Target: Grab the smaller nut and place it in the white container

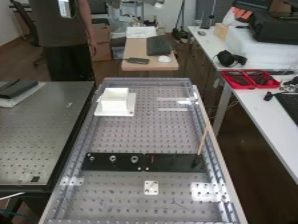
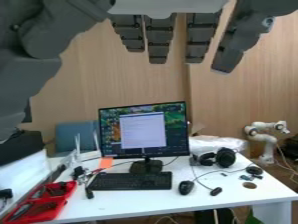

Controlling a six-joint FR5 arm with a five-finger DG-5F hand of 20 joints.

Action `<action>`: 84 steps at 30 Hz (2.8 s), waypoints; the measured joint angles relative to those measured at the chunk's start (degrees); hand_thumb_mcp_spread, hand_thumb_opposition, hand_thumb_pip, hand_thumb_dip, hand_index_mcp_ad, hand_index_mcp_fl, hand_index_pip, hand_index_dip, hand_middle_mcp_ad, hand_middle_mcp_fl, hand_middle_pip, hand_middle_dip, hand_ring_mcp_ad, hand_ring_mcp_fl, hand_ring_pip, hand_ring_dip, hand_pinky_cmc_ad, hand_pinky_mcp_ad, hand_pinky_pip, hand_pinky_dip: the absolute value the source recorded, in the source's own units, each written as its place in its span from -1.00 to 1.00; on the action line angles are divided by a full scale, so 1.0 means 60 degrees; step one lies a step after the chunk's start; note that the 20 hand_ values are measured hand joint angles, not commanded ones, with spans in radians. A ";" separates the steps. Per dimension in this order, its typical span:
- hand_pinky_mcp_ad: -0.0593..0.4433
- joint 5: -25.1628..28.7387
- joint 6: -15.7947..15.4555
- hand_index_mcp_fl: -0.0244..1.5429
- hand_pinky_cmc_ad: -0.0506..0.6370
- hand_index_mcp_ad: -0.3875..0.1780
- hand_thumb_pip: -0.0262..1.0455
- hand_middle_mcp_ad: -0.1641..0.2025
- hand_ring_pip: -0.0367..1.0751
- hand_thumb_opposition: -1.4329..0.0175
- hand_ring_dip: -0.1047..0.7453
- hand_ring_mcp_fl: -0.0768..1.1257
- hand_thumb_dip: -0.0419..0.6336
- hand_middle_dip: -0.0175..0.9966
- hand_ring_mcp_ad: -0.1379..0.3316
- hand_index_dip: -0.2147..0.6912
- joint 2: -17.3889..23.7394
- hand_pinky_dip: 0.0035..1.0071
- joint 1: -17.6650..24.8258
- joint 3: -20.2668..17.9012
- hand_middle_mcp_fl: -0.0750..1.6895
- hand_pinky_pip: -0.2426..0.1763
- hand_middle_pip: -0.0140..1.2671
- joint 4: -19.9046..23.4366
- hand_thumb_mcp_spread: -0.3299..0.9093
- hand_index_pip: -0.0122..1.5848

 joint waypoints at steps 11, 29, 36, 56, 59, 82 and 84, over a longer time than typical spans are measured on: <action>0.28 0.0107 0.0039 -0.96 0.06 0.41 -0.46 0.35 -0.73 0.02 -0.70 -0.86 -0.78 -0.72 0.43 -0.55 0.0059 -0.15 -0.0009 -0.0260 -0.91 -0.20 -0.76 0.0109 0.01 -0.90; 0.29 0.0857 0.0012 -0.95 0.12 0.40 -0.36 0.35 -0.70 0.00 -0.70 -0.87 -0.78 -0.72 0.44 -0.62 0.0387 -0.14 -0.0021 -0.1961 -0.91 -0.28 -0.76 0.0857 0.00 -0.88; 0.28 -0.0207 0.0017 -0.94 0.12 0.41 -0.26 0.37 -0.70 -0.03 -0.70 -0.87 -0.72 -0.71 0.45 -0.67 0.0292 -0.14 -0.0802 -0.2406 -0.91 -0.28 -0.76 0.1147 0.01 -0.88; 0.29 -0.3959 -0.1124 -0.90 0.12 0.38 -0.09 0.37 -0.67 -0.05 -0.70 -0.87 -0.59 -0.69 0.46 -0.67 -0.0884 -0.14 -0.3695 -0.3610 -0.86 -0.28 -0.76 0.3137 0.04 -0.84; 0.27 -0.4060 -0.1196 -0.90 0.11 0.35 -0.08 0.37 -0.67 -0.05 -0.70 -0.87 -0.59 -0.69 0.46 -0.67 -0.0992 -0.14 -0.3919 -0.3871 -0.85 -0.28 -0.76 0.3568 0.06 -0.78; 0.34 -0.3791 -0.0507 -0.88 0.11 0.17 0.10 0.39 -0.69 -0.11 -0.64 -0.87 -0.46 -0.65 0.42 -0.60 -0.2103 -0.20 -0.4558 -0.5262 -0.77 -0.27 -0.77 0.6016 0.15 0.16; 0.35 -0.3828 -0.0633 -0.88 0.11 0.15 0.10 0.37 -0.71 -0.11 -0.63 -0.87 -0.43 -0.65 0.41 -0.58 -0.2173 -0.20 -0.4600 -0.5293 -0.77 -0.27 -0.77 0.5985 0.15 0.27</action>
